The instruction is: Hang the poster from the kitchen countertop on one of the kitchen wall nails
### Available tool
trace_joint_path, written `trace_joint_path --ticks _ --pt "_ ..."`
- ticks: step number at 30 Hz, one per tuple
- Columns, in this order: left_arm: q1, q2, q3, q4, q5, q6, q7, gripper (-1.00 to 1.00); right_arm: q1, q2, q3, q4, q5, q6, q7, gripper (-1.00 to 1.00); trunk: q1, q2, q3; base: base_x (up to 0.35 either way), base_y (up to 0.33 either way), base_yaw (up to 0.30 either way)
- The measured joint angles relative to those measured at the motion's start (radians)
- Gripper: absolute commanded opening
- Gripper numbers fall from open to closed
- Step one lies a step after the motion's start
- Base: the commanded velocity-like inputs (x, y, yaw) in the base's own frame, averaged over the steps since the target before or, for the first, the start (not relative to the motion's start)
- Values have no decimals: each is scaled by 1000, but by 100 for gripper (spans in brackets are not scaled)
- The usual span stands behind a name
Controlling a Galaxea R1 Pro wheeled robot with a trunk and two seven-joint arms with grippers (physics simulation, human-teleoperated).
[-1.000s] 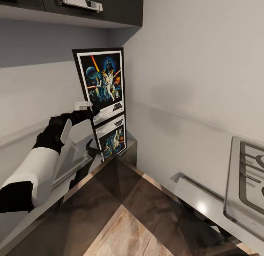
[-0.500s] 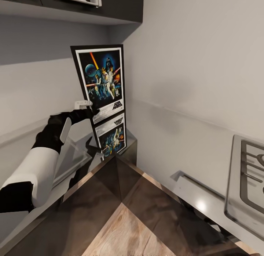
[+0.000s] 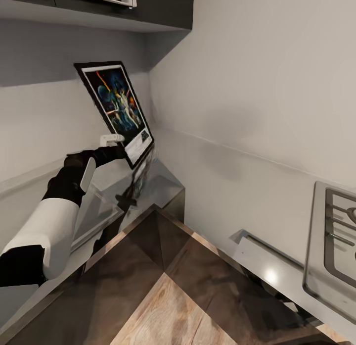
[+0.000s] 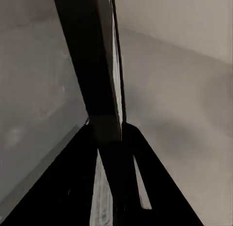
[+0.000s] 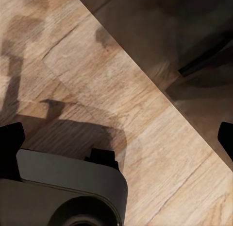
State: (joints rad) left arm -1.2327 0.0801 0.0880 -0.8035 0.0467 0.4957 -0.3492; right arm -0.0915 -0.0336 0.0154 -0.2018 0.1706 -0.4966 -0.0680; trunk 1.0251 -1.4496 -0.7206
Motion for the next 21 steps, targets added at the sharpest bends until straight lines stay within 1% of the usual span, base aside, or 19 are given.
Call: trace_joint_path --ticks 2,6,7,8,11,13,16,18,19,21 --pt "0 0 -1 -2 6 1 -1 -100 0 0 0 0 0 0 0 100 0 0 0 0 0 0" --pt "0 0 -1 -27 2 0 -2 -100 0 0 0 0 0 0 0 100 0 0 0 0 0 0" --pt "0 0 -2 -31 6 1 -3 -100 -1 0 0 0 0 0 0 100 0 0 0 0 0 0" --pt "0 0 -1 -32 2 0 -2 -100 0 0 0 1 0 0 0 100 0 0 0 0 0 0" --pt "0 0 -2 -36 5 0 -3 -100 -1 0 1 22 2 -1 0 100 0 0 1 0 0 0" --pt "0 0 -1 -37 0 -1 -3 -100 -1 0 1 26 11 -1 0 100 0 0 3 0 0 0" --pt "0 0 -2 -45 6 -1 -5 -100 -1 0 1 32 49 -2 0 100 0 0 8 0 0 0" --pt "0 0 -1 -65 3 -1 -7 -100 -1 0 0 34 64 -2 0 100 0 0 11 -31 0 0" --pt "0 5 9 -112 7 -3 -12 -100 -1 -1 -1 34 78 -3 0 100 0 0 11 -117 0 0" --pt "0 5 9 -117 3 -3 -12 -100 -1 -1 -2 33 78 -3 0 100 0 0 11 -222 0 0"
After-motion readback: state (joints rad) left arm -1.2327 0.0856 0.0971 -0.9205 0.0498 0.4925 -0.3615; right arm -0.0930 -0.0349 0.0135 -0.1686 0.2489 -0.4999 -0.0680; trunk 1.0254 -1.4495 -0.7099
